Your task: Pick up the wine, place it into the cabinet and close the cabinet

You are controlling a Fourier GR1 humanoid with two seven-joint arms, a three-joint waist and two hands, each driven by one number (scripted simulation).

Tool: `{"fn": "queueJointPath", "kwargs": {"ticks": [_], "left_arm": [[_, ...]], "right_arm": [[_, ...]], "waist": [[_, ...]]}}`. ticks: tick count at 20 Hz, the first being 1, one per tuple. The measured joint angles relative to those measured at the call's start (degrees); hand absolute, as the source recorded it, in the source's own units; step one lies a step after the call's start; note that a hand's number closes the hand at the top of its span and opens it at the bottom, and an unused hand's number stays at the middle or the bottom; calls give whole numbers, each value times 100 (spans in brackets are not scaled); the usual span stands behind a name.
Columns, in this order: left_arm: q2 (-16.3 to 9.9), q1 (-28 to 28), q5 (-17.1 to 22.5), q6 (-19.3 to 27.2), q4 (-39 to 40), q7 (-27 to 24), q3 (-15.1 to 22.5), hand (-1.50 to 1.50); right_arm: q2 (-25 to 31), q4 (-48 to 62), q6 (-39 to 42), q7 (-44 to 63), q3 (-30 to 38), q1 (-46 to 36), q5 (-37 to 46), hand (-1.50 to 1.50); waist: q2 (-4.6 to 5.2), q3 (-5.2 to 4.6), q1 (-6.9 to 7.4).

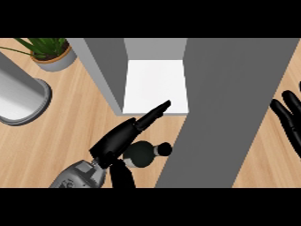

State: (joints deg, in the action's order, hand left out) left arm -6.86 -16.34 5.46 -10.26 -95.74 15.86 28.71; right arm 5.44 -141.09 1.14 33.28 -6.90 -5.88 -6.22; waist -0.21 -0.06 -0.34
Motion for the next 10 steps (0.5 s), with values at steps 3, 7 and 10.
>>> {"fn": "queueJointPath", "kwargs": {"ticks": [3,7,10], "left_arm": [[-14,-47,-29,-195,475,-317,-167,-150],[-147,80,-222,-386,1169,-864,-353,-150],[-104,6,-393,-458,1738,-1229,-512,-150]], "right_arm": [[-20,-17,-41,108,-23,-89,7,-150],[-61,0,-31,100,-18,-119,21,-150],[-66,-19,15,83,-8,-80,18,-150]], "waist": [[-2,0,-5],[14,2,-3],[20,4,-8]]}}
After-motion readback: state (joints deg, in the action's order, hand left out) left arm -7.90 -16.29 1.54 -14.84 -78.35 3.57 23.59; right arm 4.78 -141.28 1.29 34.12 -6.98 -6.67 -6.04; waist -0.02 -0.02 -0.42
